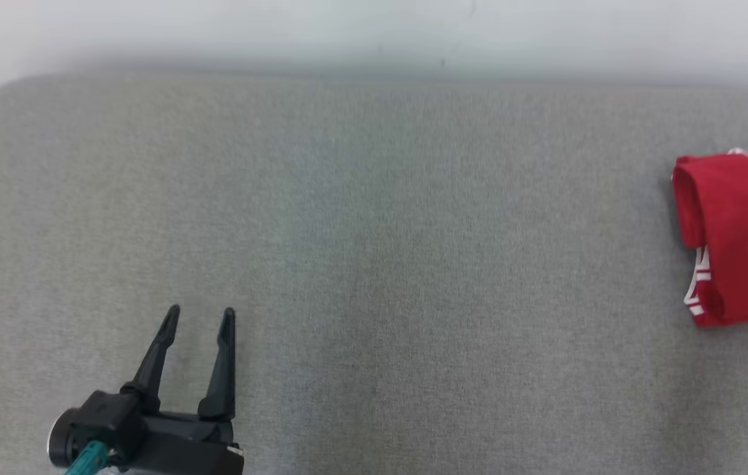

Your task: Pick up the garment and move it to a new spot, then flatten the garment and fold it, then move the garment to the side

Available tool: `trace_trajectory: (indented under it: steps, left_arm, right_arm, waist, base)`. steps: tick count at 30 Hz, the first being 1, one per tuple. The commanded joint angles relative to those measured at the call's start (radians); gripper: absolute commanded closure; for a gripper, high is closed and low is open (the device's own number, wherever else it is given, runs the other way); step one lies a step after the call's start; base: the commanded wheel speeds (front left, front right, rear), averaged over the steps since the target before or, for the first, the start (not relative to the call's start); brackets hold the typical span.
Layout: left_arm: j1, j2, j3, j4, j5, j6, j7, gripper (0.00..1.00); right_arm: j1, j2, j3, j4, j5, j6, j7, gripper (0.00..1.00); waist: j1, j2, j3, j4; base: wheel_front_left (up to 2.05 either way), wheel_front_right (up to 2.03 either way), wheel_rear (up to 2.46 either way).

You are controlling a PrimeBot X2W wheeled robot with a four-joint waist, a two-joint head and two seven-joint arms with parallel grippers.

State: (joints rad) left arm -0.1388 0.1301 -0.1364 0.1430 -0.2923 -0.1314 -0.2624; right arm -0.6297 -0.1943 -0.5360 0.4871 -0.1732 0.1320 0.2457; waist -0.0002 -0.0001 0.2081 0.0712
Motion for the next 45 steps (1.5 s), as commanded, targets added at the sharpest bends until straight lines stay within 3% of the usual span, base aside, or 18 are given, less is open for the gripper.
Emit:
trace_trajectory:
  steps: [1,11,17,22,27,45]
  left_arm:
    - [0.020,-0.008,0.011,0.009,-0.016,0.002,-0.003,0.00]
    - [0.050,-0.041,0.095,0.080,-0.019,0.006,-0.003,0.00]
    - [0.068,-0.052,0.150,0.095,-0.015,0.007,-0.003,0.00]
    - [0.094,-0.060,0.172,0.084,0.014,0.005,-0.003,0.00]
    - [0.128,-0.065,0.171,0.072,0.043,0.001,-0.003,0.00]
    - [0.131,-0.061,0.142,0.078,0.045,0.001,-0.003,0.00]
  right_arm:
    - [0.042,0.011,0.019,-0.030,0.046,-0.003,-0.032,0.00]
    - [0.352,0.120,0.187,-0.265,0.185,-0.003,-0.161,0.00]
    - [0.497,0.143,0.284,-0.353,0.222,-0.003,-0.255,0.00]
    - [0.563,0.143,0.388,-0.321,0.340,-0.003,-0.261,0.00]
    - [0.591,0.144,0.457,-0.282,0.324,-0.003,-0.300,0.00]
    - [0.618,0.144,0.490,-0.272,0.319,-0.003,-0.340,0.00]
  waist:
    - [0.0002,0.0001,-0.075,0.024]
    - [0.0002,0.0001,-0.203,0.068]
    - [0.0002,0.0001,-0.240,0.072]
    - [0.0002,0.0001,-0.248,0.052]
    - [0.0002,0.0001,-0.250,0.037]
    - [0.0002,0.0001,-0.247,0.026]
  base:
    - [0.00,0.00,0.00]
    - [0.00,0.00,0.00]
    - [0.00,0.00,0.00]
    - [0.00,0.00,0.00]
    - [0.00,0.00,0.00]
    - [0.00,0.00,0.00]
